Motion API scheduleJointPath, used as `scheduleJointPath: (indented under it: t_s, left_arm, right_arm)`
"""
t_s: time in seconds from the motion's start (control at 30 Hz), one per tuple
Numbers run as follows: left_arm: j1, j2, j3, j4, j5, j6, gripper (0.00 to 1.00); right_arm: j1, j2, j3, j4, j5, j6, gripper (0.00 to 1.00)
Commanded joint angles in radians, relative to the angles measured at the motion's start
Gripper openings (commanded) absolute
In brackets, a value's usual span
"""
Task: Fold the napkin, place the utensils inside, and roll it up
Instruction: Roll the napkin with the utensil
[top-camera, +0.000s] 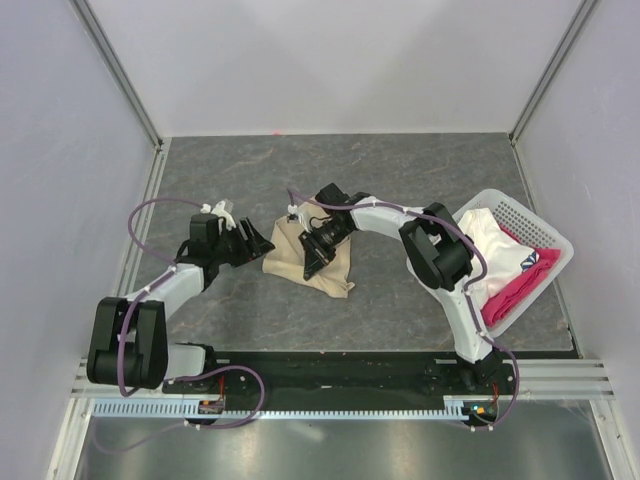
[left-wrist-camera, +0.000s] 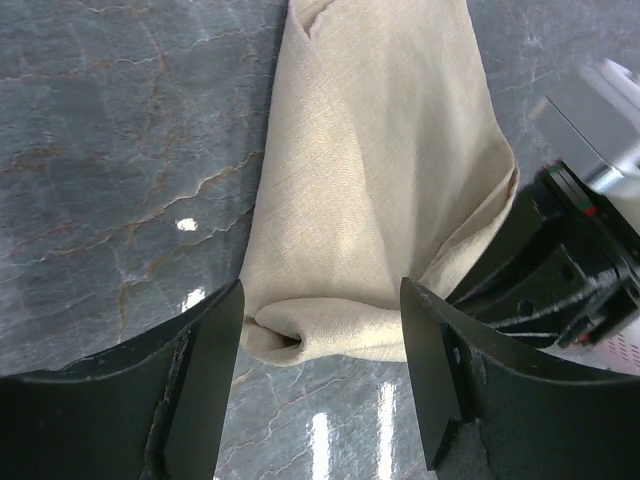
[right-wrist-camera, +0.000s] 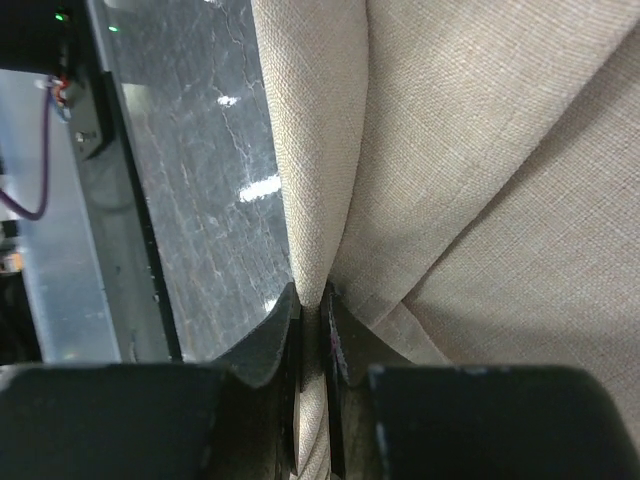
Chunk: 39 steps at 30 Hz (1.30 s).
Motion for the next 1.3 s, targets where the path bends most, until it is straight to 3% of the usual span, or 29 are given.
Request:
scheduleJointPath:
  t_s: [0.0, 0.23, 0.5, 0.6, 0.7, 0.73, 0.8, 0.83, 0.97, 1.13, 1.27]
  left_arm:
    - [-0.015, 0.029, -0.002, 0.056, 0.034, 0.033, 0.71]
    - [-0.029, 0.063, 0.000, 0.053, 0.029, 0.045, 0.67]
    - [-0.036, 0.134, 0.008, 0.067, 0.029, 0.048, 0.50]
    - [-0.036, 0.152, 0.020, 0.062, 0.012, 0.048, 0.38]
    - [-0.036, 0.181, 0.050, 0.009, -0.026, 0.051, 0.20]
    - [-0.036, 0.192, 0.061, -0.016, -0.043, 0.051, 0.11]
    - [-0.035, 0.209, 0.087, -0.065, -0.080, 0.053, 0.06]
    - [-0.035, 0.222, 0.095, -0.074, -0.081, 0.053, 0.03]
    - [-0.035, 0.246, 0.135, -0.141, -0.086, 0.036, 0.02]
    - [-0.035, 0.272, 0.178, -0.200, -0.100, 0.032, 0.02]
    - [-0.035, 0.292, 0.201, -0.228, -0.100, 0.028, 0.02]
  right_arm:
    - [-0.024, 0.103, 0.032, -0.094, -0.036, -0.019, 0.13]
    - [-0.058, 0.169, 0.075, -0.104, -0.068, -0.010, 0.13]
    - [-0.062, 0.194, 0.090, -0.107, -0.067, -0.002, 0.13]
    - [-0.064, 0.200, 0.096, -0.107, -0.068, 0.003, 0.13]
    - [-0.065, 0.191, 0.098, -0.104, -0.064, 0.009, 0.19]
    - [-0.064, 0.185, 0.098, -0.104, -0.059, 0.015, 0.24]
    - [-0.065, 0.157, 0.098, -0.100, -0.030, 0.029, 0.33]
    - [-0.064, 0.146, 0.095, -0.097, -0.021, 0.035, 0.43]
    - [-0.065, 0.020, 0.049, -0.030, 0.048, 0.093, 0.59]
    - [-0.061, -0.203, -0.072, 0.139, 0.186, 0.161, 0.69]
    - [0.014, -0.402, -0.248, 0.205, 0.451, 0.119, 0.75]
